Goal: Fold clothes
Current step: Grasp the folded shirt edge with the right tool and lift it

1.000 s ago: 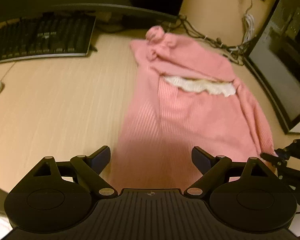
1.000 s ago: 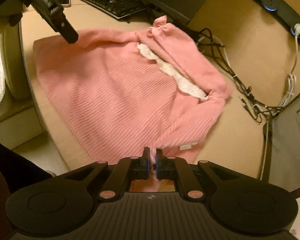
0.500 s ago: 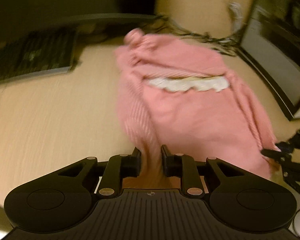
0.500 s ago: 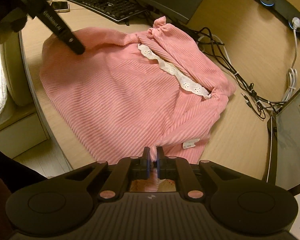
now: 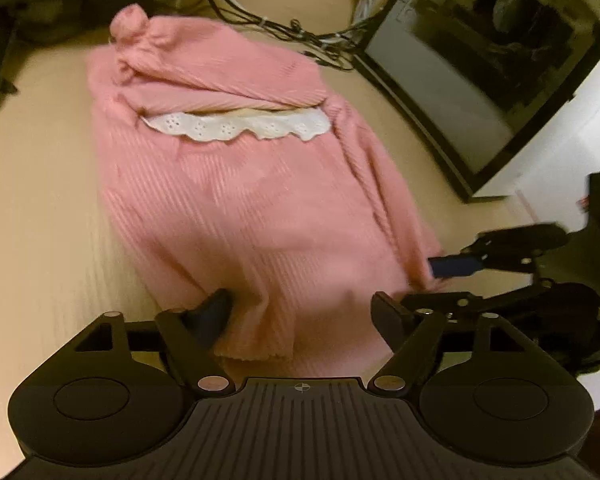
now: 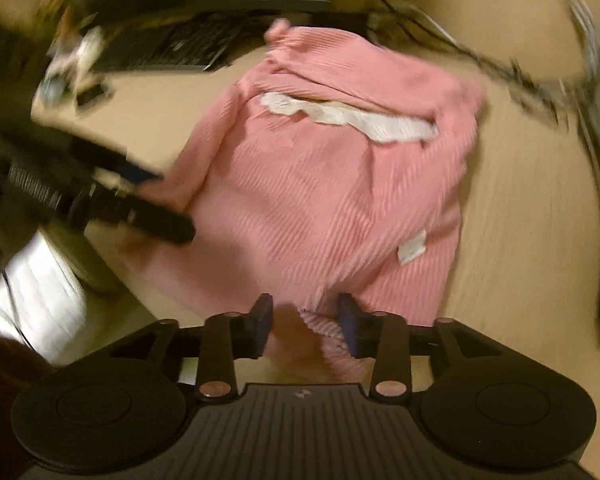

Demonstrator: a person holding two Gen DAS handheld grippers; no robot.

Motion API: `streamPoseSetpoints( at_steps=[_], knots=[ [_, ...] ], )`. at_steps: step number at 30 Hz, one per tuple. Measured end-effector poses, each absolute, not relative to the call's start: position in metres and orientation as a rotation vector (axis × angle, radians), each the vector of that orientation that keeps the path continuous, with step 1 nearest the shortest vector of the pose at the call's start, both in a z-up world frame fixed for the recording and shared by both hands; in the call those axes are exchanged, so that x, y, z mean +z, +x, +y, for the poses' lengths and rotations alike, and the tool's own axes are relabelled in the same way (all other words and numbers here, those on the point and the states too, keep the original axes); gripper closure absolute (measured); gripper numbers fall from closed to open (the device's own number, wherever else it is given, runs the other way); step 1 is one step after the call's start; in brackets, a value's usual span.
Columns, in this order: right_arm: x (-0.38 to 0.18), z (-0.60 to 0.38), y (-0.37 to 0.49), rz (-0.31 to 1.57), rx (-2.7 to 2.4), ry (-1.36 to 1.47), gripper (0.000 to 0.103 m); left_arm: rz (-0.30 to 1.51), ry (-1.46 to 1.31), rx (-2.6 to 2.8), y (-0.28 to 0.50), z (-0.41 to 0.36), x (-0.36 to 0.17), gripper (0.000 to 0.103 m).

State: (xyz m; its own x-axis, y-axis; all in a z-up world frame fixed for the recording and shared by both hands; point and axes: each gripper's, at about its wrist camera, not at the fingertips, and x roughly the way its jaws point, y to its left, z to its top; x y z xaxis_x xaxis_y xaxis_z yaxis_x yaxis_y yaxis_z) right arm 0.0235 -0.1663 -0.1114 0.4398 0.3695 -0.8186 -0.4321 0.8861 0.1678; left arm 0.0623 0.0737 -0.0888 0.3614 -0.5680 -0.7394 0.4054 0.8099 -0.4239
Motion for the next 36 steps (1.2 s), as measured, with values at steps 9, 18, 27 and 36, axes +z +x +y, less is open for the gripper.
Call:
streamPoseSetpoints(
  at_steps=[9,18,27,36],
  knots=[
    [-0.086,-0.177,0.013,1.068,0.382,0.065,0.058,1.198,-0.328,-0.806,0.082,0.107,-0.097,0.011],
    [-0.019,-0.154,0.12,0.737,0.392,0.075,0.073,1.294,-0.3,-0.841,0.096,0.108,-0.095,0.009],
    [-0.072,-0.091,0.227,0.753,0.572,0.055,0.075,1.271,-0.188,-0.807,0.107,0.117,-0.042,0.008],
    [-0.091,-0.098,0.284,0.728,0.558,-0.033,0.072,1.052,-0.302,-0.549,0.159,0.155,-0.021,0.004]
  ],
)
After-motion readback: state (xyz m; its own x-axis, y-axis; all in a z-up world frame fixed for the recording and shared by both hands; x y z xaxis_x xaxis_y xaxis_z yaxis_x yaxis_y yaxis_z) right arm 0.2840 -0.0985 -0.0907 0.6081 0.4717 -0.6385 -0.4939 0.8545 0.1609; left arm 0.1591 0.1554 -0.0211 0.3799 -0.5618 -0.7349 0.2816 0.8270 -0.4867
